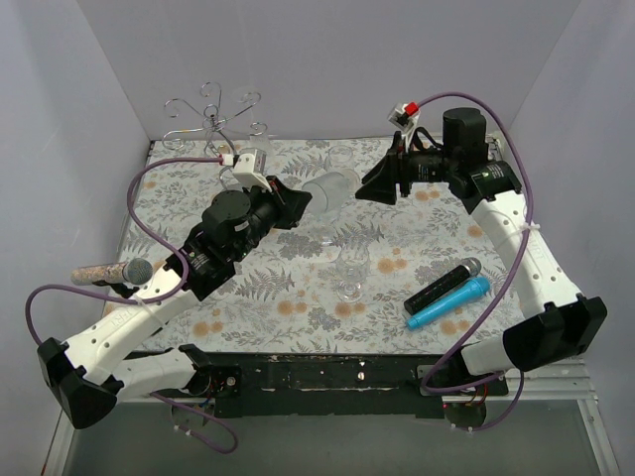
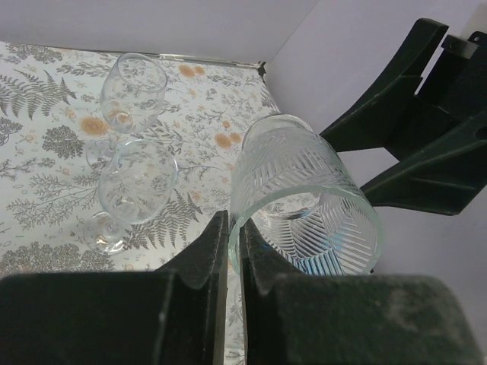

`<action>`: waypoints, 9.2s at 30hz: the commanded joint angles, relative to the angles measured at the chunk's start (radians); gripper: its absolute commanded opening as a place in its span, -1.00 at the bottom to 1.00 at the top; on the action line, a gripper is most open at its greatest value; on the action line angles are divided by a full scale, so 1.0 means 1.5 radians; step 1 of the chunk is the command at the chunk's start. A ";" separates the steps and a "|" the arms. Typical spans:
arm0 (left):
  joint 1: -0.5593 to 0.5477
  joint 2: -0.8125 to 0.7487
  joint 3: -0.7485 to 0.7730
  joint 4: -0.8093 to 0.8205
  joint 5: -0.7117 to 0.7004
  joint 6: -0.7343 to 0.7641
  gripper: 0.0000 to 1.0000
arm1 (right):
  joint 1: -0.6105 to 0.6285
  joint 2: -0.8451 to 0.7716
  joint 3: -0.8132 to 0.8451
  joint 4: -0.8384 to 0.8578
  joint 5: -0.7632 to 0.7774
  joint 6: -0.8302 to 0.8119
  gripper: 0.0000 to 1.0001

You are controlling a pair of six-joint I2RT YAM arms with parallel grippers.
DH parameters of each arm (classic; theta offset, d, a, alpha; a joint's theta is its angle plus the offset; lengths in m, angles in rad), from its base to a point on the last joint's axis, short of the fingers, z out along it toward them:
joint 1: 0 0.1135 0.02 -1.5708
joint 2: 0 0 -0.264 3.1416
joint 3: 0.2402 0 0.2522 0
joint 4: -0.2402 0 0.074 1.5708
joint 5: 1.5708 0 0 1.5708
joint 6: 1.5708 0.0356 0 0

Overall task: Place the wine glass upside down on the wine glass rack
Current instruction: Turn the wine glass upside down at the wine rack.

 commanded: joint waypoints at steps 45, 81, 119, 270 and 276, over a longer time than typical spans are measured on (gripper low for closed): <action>-0.002 -0.257 -0.071 -0.117 -0.058 0.024 0.96 | 0.006 0.001 0.136 -0.012 0.163 -0.097 -0.97; -0.003 -0.365 -0.091 -0.201 0.013 -0.093 0.96 | -0.002 0.013 0.299 -0.096 0.381 -0.536 -0.97; -0.003 -0.351 -0.329 -0.152 -0.094 0.098 0.96 | 0.175 0.323 0.478 0.167 0.531 -0.733 -0.97; -0.003 -0.536 -0.335 -0.174 -0.208 0.083 0.96 | 0.321 0.398 0.419 0.264 0.327 -1.147 -0.97; -0.002 -0.535 -0.336 -0.173 -0.208 0.082 0.96 | 0.322 0.386 0.412 0.258 0.322 -1.146 -0.97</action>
